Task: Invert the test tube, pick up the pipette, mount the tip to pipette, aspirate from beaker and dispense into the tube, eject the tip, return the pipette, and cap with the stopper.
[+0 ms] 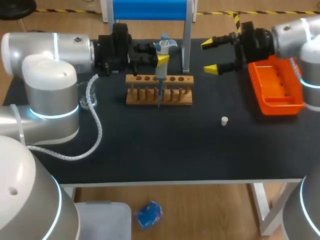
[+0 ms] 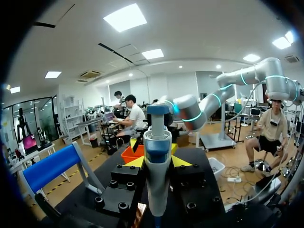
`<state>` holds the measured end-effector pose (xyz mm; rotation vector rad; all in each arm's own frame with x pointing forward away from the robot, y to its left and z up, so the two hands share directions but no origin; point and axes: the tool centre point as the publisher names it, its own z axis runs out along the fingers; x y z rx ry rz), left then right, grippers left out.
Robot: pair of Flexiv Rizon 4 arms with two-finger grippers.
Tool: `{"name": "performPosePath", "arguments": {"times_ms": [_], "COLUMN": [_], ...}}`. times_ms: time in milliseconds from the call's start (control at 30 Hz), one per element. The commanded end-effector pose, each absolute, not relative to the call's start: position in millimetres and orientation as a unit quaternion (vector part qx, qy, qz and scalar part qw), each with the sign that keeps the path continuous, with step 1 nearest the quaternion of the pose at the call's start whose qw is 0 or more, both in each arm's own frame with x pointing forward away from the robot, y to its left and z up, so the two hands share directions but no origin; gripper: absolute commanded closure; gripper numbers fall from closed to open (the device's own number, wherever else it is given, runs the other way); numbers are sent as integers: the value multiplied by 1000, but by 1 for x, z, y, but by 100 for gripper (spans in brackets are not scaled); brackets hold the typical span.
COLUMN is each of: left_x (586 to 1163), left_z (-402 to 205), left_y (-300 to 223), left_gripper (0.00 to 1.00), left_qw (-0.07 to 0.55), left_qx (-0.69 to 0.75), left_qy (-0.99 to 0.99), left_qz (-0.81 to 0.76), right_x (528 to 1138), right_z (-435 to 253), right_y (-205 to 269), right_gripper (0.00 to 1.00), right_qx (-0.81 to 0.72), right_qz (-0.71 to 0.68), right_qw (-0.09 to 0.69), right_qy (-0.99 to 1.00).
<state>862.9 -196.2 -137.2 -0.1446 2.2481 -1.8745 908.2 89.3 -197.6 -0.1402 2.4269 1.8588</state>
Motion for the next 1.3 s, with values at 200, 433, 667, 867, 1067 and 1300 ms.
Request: {"name": "performPosePath", "arguments": {"times_ms": [200, 433, 667, 867, 1067, 1300], "left_x": [863, 863, 863, 863, 863, 863], "left_z": [-137, -137, -137, -137, -137, -137], "left_y": [-197, -197, -197, -197, -197, -197], "left_gripper": [100, 100, 100, 100, 100, 100], "left_qw": [106, 106, 106, 106, 106, 106], "left_qx": [-50, -50, -50, -50, -50, -50], "left_qy": [762, 762, 762, 762, 762, 762], "left_qz": [-636, -636, -636, -636, -636, -636], "right_x": [843, 843, 859, 861, 866, 866], "right_z": [-207, -217, -205, -200, -202, -198], "right_y": [110, 160, 201, 220, 234, 242], "right_gripper": [0, 0, 0, 0, 0, 0], "right_qx": [-53, -58, -87, -82, -49, -37], "right_qz": [663, 697, 703, 698, 694, 695], "right_qw": [-16, -43, -43, -52, -49, -36], "right_qy": [747, 713, 705, 710, 717, 718]}}
